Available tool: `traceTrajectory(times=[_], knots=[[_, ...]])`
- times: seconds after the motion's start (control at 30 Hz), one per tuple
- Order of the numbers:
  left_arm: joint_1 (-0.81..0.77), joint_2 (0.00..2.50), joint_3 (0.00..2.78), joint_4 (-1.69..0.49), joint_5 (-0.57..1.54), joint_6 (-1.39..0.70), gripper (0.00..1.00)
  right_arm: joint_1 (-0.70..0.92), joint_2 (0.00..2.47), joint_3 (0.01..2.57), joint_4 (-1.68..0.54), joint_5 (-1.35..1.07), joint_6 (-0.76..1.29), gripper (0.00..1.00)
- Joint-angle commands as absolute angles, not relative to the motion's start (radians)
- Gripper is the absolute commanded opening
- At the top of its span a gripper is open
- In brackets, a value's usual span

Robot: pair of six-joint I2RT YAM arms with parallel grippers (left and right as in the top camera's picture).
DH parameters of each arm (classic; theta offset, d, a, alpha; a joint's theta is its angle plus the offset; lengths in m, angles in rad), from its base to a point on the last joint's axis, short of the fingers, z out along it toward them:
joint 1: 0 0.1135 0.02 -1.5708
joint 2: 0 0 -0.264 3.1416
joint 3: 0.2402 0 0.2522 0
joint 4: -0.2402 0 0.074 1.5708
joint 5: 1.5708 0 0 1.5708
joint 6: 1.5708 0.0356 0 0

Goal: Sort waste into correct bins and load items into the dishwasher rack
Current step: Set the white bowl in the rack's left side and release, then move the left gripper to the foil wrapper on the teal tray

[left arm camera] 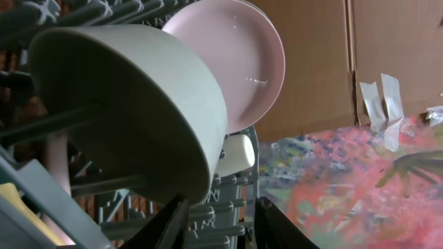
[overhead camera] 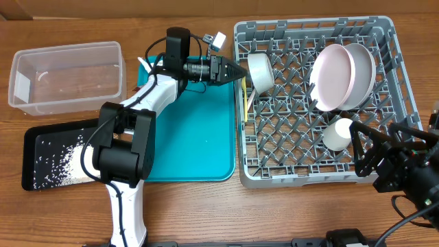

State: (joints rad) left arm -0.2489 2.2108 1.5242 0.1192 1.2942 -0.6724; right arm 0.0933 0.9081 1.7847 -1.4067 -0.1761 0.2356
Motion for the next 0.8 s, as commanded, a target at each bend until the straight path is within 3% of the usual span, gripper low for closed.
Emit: traceTrajectory(times=[0.0,0.1,0.37,0.53,0.63,0.77], knots=[[-0.246,2.217,1.514,0.112,1.37,-0.632,0.36,0.097,0.904,1.789,-1.408,-0.168,0.236,0.83],[-0.229,2.209,1.514,0.102,1.398,-0.632,0.28,0.097,0.904,1.789,-1.409,-0.168,0.236,0.83],[-0.176,1.945,1.514,0.031,1.316,-0.54,0.31,0.097,0.904,1.789,-1.409,-0.168,0.236,0.87],[-0.168,1.669,1.514,-0.451,0.808,-0.278,0.42,0.097,0.904,1.789,-1.409,-0.168,0.236,0.88],[-0.163,1.518,1.514,-0.732,0.386,-0.231,0.64,0.097,0.904,1.789,-1.408,-0.168,0.236,0.91],[-0.12,1.456,1.514,-0.903,0.228,-0.249,0.69,0.097,0.904,1.789,-1.391,-0.168,0.236,0.92]])
